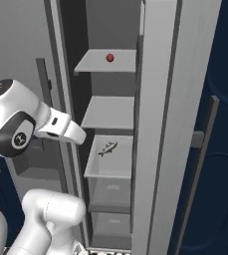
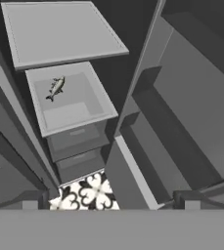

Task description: Take the strawberry from the fridge and place it on top of the pancake, located on the dining counter.

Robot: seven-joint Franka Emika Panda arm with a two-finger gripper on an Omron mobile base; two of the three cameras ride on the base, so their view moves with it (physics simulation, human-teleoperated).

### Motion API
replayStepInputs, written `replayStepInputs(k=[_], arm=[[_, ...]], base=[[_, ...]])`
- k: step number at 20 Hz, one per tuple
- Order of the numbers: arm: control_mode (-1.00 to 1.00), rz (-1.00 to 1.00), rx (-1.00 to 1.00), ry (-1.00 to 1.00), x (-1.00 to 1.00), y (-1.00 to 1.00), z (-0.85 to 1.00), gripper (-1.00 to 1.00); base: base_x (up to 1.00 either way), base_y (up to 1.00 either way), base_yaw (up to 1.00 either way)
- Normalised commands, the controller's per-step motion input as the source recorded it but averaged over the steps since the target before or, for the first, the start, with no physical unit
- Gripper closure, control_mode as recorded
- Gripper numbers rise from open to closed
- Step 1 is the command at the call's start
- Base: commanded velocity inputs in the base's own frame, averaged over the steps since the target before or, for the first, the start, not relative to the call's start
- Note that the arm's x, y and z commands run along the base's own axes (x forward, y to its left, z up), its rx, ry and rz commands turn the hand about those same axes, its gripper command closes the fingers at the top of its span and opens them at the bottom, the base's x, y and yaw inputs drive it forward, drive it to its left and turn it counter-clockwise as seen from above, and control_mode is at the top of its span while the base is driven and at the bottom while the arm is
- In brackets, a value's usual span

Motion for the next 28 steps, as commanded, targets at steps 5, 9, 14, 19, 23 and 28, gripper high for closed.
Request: replayStepInputs(k=[5, 9, 14, 19, 23, 28], arm=[[1.0, 0.0, 0.0, 0.0, 0.0, 0.0, 0.0, -1.0], [1.0, 0.0, 0.0, 0.0, 0.0, 0.0, 0.0, -1.0], [1.0, 0.0, 0.0, 0.0, 0.0, 0.0, 0.0, -1.0], [1.0, 0.0, 0.0, 0.0, 0.0, 0.0, 0.0, -1.0], [1.0, 0.0, 0.0, 0.0, 0.0, 0.0, 0.0, -1.0], [1.0, 0.0, 0.0, 0.0, 0.0, 0.0, 0.0, -1.0]], base=[[0.4, 0.0, -0.19], [0.46, 0.0, -0.13], [0.46, 0.0, -0.06], [0.45, 0.0, 0.02], [0.39, -0.3, 0.21], [0.49, -0.41, 0.34]])
